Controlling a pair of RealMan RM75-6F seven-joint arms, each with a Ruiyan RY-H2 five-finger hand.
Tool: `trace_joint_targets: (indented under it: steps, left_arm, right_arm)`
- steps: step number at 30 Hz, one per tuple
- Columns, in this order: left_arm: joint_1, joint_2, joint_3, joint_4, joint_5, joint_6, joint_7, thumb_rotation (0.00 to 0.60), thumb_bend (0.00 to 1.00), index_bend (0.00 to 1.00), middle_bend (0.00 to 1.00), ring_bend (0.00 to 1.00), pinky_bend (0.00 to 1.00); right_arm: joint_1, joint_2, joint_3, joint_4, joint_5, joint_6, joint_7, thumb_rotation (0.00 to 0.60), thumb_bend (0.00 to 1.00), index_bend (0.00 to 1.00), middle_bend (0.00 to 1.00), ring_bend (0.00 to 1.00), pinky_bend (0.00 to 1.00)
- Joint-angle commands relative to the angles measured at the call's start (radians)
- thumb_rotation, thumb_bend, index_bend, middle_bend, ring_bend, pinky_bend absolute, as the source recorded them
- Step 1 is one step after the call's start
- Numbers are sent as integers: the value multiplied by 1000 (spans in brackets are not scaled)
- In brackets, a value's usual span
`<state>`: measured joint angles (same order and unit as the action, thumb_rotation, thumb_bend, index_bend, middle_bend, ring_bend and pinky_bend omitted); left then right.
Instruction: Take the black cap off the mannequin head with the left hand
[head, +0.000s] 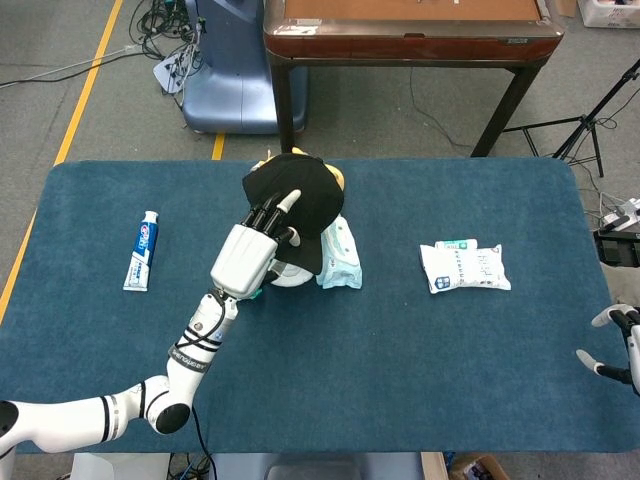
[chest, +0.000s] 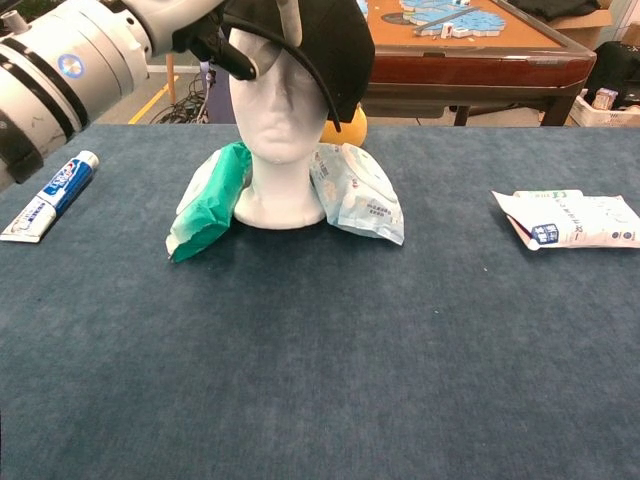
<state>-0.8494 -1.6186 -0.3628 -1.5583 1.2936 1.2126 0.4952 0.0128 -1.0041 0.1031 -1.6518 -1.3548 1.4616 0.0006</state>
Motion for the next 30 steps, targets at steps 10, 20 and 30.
trace_joint_targets:
  steps: [10, 20, 30]
  left_arm:
    - [10, 18, 9, -11, -3, 26, -10, 600, 473, 697, 56, 37, 171]
    - [45, 68, 16, -35, -5, 64, -34, 600, 473, 697, 59, 37, 171]
    - [71, 96, 38, -81, 28, 97, -52, 600, 473, 697, 62, 37, 171]
  right_arm:
    - [1, -1, 0, -1, 1, -1, -6, 600, 68, 476, 386, 305, 372]
    - [6, -6, -1, -1, 7, -10, -22, 600, 69, 476, 386, 305, 372]
    - [12, -13, 0, -3, 15, -18, -44, 600, 68, 476, 386, 305, 372]
